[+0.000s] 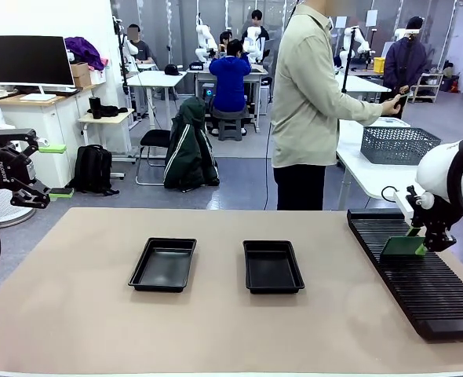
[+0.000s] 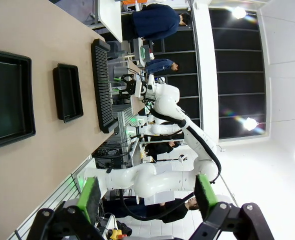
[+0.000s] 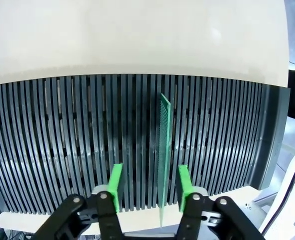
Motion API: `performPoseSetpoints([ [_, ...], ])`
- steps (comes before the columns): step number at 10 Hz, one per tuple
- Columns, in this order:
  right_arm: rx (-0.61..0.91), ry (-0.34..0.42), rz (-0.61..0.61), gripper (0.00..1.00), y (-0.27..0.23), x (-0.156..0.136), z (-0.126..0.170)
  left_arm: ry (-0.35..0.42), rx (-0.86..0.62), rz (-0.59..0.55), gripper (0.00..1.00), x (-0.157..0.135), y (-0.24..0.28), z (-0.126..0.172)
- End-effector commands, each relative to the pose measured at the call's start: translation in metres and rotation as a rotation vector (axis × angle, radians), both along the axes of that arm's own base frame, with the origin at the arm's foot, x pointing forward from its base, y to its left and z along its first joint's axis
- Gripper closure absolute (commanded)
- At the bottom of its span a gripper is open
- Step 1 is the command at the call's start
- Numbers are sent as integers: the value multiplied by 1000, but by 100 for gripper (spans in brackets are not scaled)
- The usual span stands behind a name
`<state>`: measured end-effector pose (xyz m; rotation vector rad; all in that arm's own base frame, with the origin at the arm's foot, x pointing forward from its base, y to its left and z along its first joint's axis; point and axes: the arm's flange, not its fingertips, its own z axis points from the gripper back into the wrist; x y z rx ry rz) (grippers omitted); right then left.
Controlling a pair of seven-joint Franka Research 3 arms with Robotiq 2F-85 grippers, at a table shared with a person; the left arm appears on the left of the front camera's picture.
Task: Inspect and transfer BCBs to ESD trays.
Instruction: Pick up the Blank PCB from the PCB Rack and place it in the left ESD tray.
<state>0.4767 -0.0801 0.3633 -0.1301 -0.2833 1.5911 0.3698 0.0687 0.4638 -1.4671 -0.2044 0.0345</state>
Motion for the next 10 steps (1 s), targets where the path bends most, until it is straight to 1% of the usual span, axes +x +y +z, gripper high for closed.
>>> performPoseSetpoints([
  [1, -1, -4, 22, 51, -7, 11, -4, 0, -2, 1, 0, 0, 1, 0],
  [5, -33, 39, 24, 67, -10, 22, 1, 0, -2, 1, 0, 0, 1, 0],
  [10, -27, 47, 22, 86, -10, 24, 0, 0, -2, 1, 0, 0, 1, 0],
])
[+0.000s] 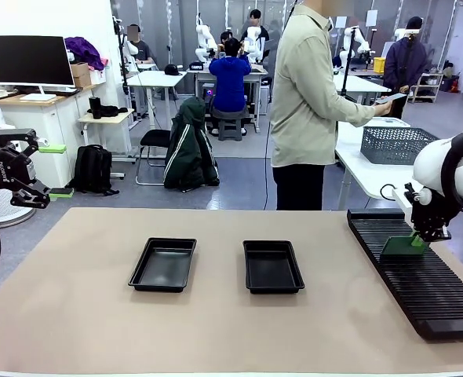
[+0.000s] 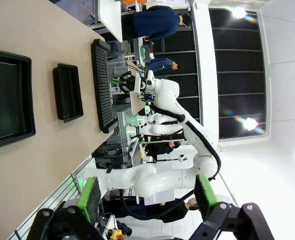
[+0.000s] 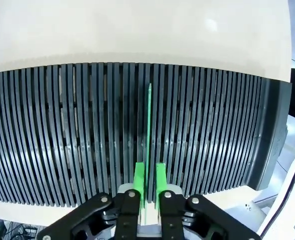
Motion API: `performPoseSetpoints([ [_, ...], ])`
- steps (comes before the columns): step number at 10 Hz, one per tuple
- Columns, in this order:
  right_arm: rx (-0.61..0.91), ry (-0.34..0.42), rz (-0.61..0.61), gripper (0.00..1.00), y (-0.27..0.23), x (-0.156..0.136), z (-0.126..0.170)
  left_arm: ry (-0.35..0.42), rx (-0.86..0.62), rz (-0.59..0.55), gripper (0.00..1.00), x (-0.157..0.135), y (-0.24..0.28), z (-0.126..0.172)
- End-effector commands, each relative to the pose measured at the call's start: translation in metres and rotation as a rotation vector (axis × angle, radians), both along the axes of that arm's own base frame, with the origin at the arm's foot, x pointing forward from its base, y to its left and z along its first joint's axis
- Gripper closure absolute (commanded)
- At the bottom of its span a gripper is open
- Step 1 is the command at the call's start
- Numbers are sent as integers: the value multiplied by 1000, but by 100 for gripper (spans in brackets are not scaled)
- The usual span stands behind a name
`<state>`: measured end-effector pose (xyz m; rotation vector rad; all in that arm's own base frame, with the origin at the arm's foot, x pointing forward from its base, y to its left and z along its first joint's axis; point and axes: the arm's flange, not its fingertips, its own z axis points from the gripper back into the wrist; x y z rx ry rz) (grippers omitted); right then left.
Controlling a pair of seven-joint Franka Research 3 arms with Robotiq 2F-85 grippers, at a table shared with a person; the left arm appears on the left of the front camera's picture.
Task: Inspect and transfer BCBs to ESD trays.
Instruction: Pick up the Blank PCB from the PCB Rack and place it in the left ESD tray.
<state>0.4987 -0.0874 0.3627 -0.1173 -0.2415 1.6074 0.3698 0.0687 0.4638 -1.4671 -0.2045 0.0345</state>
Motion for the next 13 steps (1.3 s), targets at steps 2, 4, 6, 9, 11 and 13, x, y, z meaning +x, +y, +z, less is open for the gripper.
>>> performPoseSetpoints([
  [2, -4, 13, 2, 94, -5, 0, 0, 0, -2, 1, 0, 0, 1, 0],
  [4, 0, 18, 1, 100, -5, 0, -2, 0, -2, 1, 0, 0, 1, 0],
  [6, 5, 20, -3, 100, -6, 0, -2, 0, -2, 1, 0, 0, 1, 0],
  [9, 26, 38, -3, 100, -5, -1, 3, 0, -2, 1, 0, 0, 1, 0],
  [11, 17, 34, -15, 100, -6, -4, 16, 0, -2, 1, 0, 0, 1, 0],
  [13, 21, 40, -18, 100, -7, -6, 35, 0, -2, 1, 0, 0, 1, 0],
])
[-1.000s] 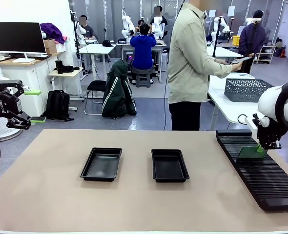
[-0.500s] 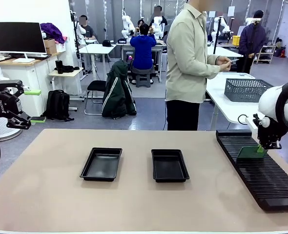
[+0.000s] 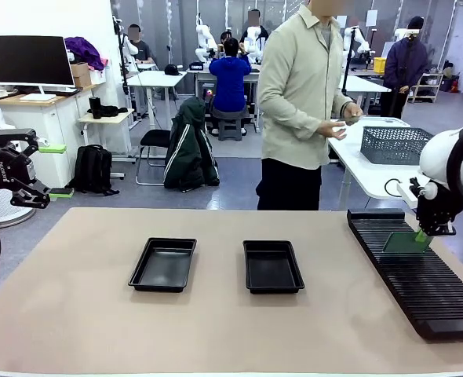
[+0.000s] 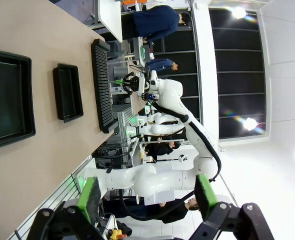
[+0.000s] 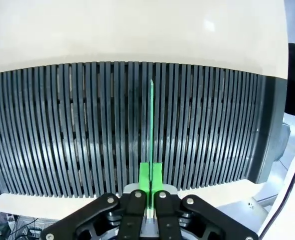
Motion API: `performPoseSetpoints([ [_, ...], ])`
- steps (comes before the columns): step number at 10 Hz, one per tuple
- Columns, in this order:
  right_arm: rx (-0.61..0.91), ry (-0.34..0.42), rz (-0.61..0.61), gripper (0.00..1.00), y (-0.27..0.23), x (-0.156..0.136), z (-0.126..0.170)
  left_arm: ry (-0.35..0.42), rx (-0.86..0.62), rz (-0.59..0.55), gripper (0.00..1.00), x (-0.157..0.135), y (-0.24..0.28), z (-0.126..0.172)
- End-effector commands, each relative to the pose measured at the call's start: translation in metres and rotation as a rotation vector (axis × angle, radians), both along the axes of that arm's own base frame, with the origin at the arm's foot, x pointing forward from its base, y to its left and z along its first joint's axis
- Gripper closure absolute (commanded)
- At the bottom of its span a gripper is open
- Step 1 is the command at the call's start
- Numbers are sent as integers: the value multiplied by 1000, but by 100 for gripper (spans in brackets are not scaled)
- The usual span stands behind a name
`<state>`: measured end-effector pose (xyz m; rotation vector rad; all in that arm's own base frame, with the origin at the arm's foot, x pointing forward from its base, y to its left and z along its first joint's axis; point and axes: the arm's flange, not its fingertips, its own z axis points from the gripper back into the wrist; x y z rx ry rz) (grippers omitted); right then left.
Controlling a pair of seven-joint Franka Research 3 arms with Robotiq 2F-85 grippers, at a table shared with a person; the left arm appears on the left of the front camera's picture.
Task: Inspect and transfer BCBs to ESD trays.
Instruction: Pick up the Blank PCB from the PCB Rack and place it in the left ESD tray.
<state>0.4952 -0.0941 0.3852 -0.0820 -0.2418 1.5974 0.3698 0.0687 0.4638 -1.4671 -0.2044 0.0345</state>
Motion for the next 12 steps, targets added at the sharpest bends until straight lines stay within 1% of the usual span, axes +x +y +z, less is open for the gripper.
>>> performPoseSetpoints([
  [1, 3, 18, -12, 100, -1, -5, 26, 0, -2, 1, 0, 0, 1, 0],
  [2, 7, 25, -15, 100, -1, -7, 42, 0, -2, 1, 0, 0, 1, 0],
  [4, 11, 41, -27, 100, 3, -17, 88, 0, -2, 1, 0, 0, 1, 0],
  [7, -10, 90, -53, 100, 14, -31, 155, 0, -2, 1, 0, 0, 1, 0],
  [10, -20, 82, -66, 100, 18, -45, 212, 0, -2, 1, 0, 0, 1, 0],
  [12, -17, 98, -67, 100, 18, -55, 243, 0, -2, 1, 0, 0, 1, 0],
])
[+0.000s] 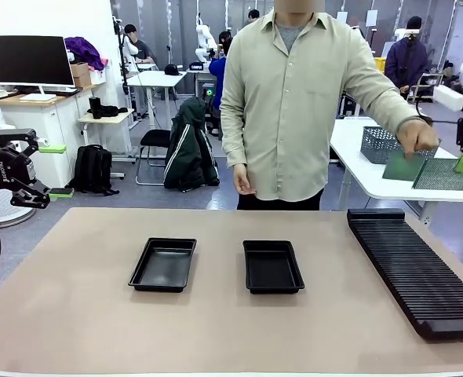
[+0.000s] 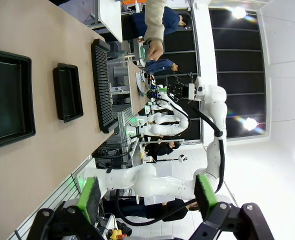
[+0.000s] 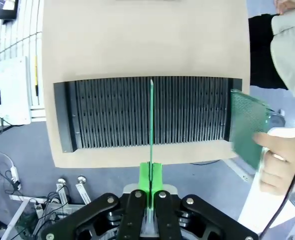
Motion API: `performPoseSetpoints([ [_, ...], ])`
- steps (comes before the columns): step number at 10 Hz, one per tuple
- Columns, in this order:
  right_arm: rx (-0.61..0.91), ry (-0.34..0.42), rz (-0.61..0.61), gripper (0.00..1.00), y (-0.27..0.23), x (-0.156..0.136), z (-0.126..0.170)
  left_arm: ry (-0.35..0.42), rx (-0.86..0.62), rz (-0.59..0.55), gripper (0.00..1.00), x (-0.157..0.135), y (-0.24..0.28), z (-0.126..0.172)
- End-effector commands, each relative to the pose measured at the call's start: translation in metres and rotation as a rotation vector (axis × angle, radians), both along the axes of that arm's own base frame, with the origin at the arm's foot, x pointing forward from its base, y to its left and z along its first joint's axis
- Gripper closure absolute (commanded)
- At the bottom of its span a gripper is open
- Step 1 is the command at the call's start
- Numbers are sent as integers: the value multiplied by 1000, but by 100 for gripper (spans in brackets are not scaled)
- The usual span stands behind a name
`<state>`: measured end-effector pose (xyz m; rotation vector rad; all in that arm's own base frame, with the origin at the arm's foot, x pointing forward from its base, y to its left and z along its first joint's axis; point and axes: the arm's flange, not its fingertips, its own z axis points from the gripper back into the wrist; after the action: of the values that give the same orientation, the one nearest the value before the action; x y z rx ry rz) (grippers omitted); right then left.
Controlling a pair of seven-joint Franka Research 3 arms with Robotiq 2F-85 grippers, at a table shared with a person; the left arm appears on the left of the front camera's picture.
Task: Inspect and transfer BCBs to ESD trays.
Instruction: Pick up the Blank PCB from the PCB Rack and place it in the left ESD tray.
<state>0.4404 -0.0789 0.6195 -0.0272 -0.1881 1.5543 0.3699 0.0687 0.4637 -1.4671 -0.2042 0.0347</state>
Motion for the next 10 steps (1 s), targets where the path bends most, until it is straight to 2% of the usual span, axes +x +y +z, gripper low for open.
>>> performPoseSetpoints([
  [1, -14, 38, -18, 100, 3, -5, 20, 0, -2, 1, 0, -1, 1, 0],
  [4, 0, 59, -32, 100, 2, -13, 41, 0, -2, 1, 0, -1, 1, 0],
  [7, -12, 82, -61, 100, 3, -14, 40, 0, -2, 1, 0, -1, 1, 0],
  [8, 10, 44, -8, 100, 0, -16, 42, 0, -2, 1, 0, -1, 1, 0],
  [10, 92, 96, 28, 98, -9, -82, 38, 0, -2, 1, 0, -1, 1, 0],
])
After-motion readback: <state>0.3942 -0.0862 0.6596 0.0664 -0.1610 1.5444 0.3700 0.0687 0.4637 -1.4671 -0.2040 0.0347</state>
